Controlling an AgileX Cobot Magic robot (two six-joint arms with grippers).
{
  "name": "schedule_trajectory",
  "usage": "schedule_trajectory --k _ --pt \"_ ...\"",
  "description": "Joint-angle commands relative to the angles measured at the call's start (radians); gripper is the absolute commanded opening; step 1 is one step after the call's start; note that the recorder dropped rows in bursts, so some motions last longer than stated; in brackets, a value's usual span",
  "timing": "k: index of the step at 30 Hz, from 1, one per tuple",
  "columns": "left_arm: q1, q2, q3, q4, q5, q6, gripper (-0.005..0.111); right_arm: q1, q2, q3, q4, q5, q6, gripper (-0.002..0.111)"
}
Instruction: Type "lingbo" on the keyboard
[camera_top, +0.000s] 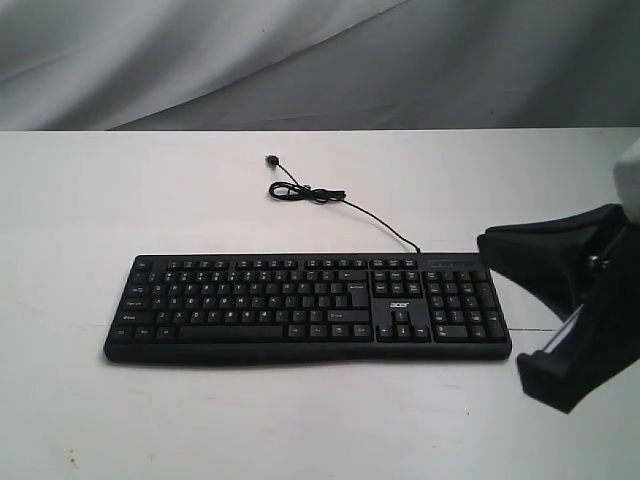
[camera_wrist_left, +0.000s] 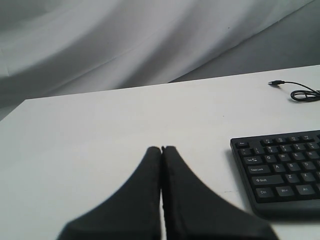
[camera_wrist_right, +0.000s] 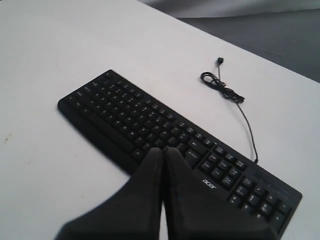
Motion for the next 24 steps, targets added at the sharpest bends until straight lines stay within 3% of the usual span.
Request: schedule_trajectory --k 1,16,24 --pt "-0.007 -0.004 0.005 -0.002 -0.01 -0.004 0.0 -0.095 -0.108 0.03 -0.015 0.001 0.013 0.0" --pt "-0.007 -0.004 0.005 -0.002 -0.01 -0.004 0.0 -0.451 -0.609 0.308 -0.015 -0.001 0.013 0.0" --pt "-0.007 -0.004 0.005 -0.002 -0.01 -0.004 0.0 -0.504 -0.801 0.471 0.015 -0.002 0.013 0.0"
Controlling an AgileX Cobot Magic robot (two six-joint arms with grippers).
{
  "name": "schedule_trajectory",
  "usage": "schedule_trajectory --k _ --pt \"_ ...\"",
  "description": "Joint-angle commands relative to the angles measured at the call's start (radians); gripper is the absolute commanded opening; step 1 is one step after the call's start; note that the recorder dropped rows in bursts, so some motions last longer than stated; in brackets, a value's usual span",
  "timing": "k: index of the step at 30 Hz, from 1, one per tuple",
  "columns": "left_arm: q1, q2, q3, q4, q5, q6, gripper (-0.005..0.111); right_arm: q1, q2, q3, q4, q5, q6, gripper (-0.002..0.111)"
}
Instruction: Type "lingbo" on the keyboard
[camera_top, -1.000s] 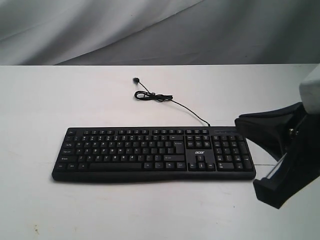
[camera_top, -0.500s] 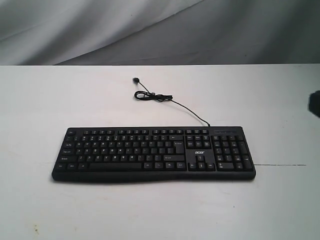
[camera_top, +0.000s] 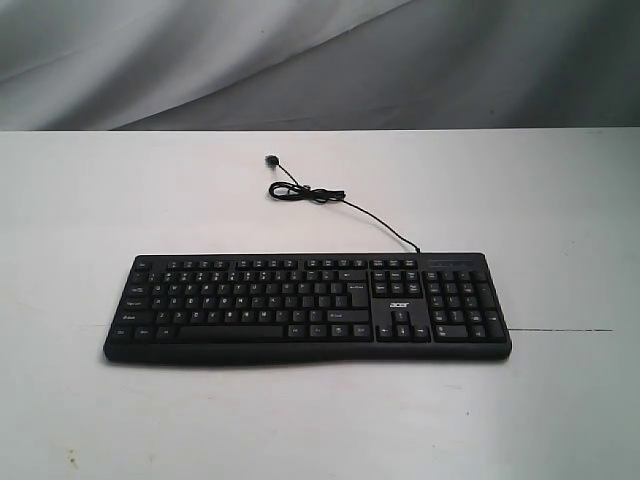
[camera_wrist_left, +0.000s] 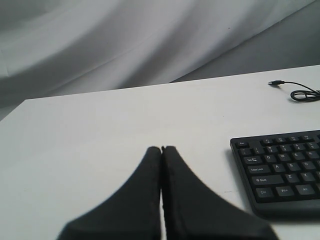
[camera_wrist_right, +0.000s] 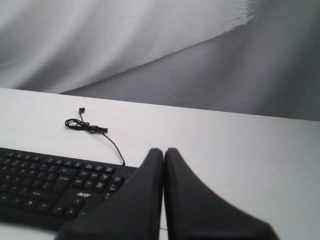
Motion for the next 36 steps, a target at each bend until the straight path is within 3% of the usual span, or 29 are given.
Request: schedule_trajectory --k 1,17,25,36 --pt "-0.007 -0.004 0.005 -0.002 -0.01 -0.004 0.0 -0.013 -0.065 0.071 0.011 -0.005 0.004 0.0" --pt "-0.007 -0.004 0.005 -0.002 -0.01 -0.004 0.0 -0.016 -0.065 0.157 -0.006 -0.011 0.03 0.0" --pt "-0.007 -0.004 0.005 -0.002 -0.01 -0.004 0.0 -0.123 -0.065 0.165 -0.015 -0.042 0.072 0.0" --pt "-0.007 -0.004 0.005 -0.002 -0.01 -0.004 0.0 -0.125 -0.065 0.165 -0.015 -0.039 0.047 0.0"
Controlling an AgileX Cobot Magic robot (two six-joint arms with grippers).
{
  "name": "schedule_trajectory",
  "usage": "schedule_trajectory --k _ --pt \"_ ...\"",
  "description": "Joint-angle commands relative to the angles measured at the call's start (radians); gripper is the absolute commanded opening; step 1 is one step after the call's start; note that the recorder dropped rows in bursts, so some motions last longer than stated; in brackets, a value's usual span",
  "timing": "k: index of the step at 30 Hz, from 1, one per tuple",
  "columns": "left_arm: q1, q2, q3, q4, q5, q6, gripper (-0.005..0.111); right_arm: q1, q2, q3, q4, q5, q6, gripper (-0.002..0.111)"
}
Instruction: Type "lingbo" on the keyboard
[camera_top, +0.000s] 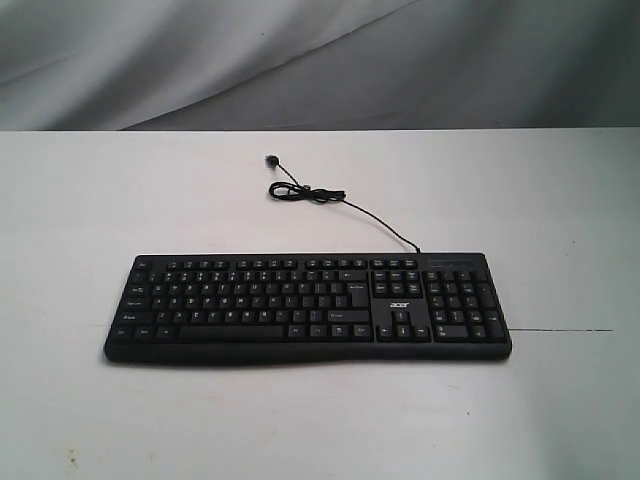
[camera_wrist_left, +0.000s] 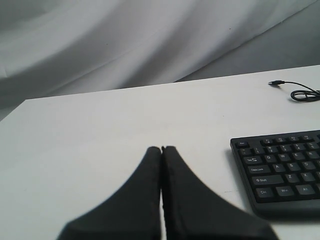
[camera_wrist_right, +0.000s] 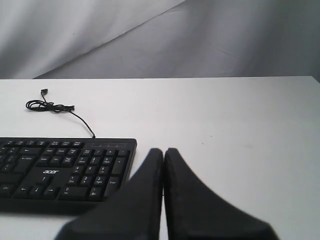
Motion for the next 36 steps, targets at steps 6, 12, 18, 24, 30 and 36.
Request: schedule_trajectory --k 6,12,18,24,30,36 --pt "-0.007 -0.004 0.005 -0.002 -0.01 -0.004 0.0 -0.007 -0.007 0.004 -0.015 0.057 -0.034 0.0" --pt "-0.007 -0.004 0.005 -0.002 -0.01 -0.004 0.0 -0.007 -0.007 0.004 -0.015 0.057 -0.056 0.0" --pt "-0.007 -0.004 0.005 -0.002 -0.01 -0.004 0.0 -0.007 -0.007 0.004 0.016 0.057 -0.058 0.0" --pt "-0.007 -0.004 0.005 -0.002 -0.01 -0.004 0.0 -0.007 -0.007 0.004 0.016 0.057 -0.056 0.0" --pt "-0.007 -0.004 0.005 -0.002 -0.01 -0.004 0.0 -0.007 -0.007 0.004 0.016 0.057 -0.058 0.0" --pt "-0.007 -0.004 0.005 -0.002 -0.01 -0.004 0.0 -0.007 -0.007 0.004 0.016 0.057 -0.058 0.0"
